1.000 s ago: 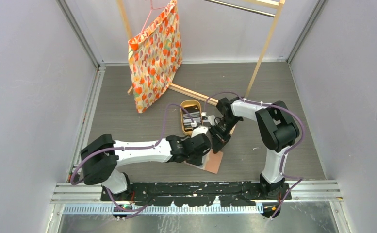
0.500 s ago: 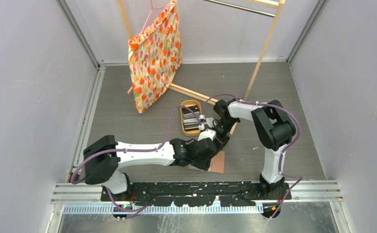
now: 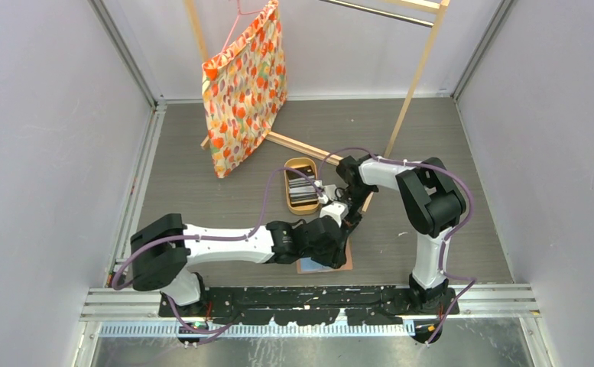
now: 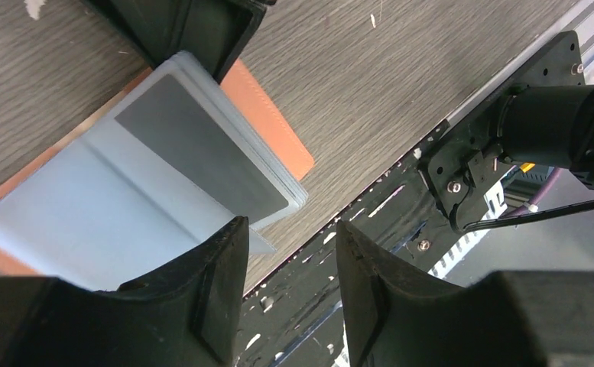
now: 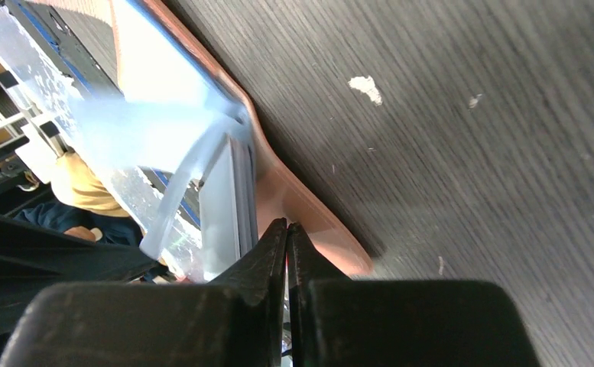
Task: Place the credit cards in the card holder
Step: Open the card holder at the center of the board.
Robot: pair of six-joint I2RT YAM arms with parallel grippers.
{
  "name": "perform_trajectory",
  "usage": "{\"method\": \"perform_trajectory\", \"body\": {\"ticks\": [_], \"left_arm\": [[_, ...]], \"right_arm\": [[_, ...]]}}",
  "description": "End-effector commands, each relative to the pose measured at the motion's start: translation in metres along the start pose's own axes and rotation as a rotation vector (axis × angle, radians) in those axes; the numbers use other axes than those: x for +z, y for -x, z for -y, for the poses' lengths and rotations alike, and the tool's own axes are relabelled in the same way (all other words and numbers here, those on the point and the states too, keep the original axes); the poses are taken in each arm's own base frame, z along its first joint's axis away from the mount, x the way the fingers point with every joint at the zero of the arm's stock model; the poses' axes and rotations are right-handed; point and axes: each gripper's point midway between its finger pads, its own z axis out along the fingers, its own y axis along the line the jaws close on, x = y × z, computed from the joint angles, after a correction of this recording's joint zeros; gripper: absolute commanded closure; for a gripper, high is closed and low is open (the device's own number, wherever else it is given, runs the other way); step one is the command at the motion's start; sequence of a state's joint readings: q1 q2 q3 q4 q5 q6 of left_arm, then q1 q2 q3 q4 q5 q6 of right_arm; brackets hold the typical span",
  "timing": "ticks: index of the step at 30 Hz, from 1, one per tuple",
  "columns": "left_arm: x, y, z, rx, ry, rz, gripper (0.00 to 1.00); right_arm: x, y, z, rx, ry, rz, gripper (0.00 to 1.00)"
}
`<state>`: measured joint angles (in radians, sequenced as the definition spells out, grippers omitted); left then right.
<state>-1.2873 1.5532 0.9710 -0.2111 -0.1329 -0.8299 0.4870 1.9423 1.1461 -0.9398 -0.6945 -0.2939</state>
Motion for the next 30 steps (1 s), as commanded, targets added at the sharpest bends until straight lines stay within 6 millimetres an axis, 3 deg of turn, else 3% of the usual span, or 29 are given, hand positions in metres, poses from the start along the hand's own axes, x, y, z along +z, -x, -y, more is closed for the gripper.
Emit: {"method": "perform_trajectory", "body": {"ticks": [1,11,15,19,30], "left_arm": [[0.014,0.002,0.009,-0.026,-0.07,0.021,0.53],[0.009,0.002,-0.017,-0.046,0.007,0.053,0.53],[0.001,0.002,-0.03,-0.061,0.039,0.083,0.53],[-0.006,0.003,-0.039,-0.073,0.06,0.116,0.54],[-0.001,0.006,-0.044,-0.205,-0.088,0.215,0.47]], "right_arm": [[-0.019,0.013,-0.006,-0.067,-0.029,0.053,0.91],[-0.054,0.016,-0.003,-0.133,-0.11,0.142,0.89],[-0.065,0.013,-0.017,-0.187,-0.076,0.199,0.87],[-0.059,0.007,-0.044,-0.216,0.082,0.174,0.85],[-0.021,0.002,-0.037,-0.171,0.079,0.031,0.82]]}}
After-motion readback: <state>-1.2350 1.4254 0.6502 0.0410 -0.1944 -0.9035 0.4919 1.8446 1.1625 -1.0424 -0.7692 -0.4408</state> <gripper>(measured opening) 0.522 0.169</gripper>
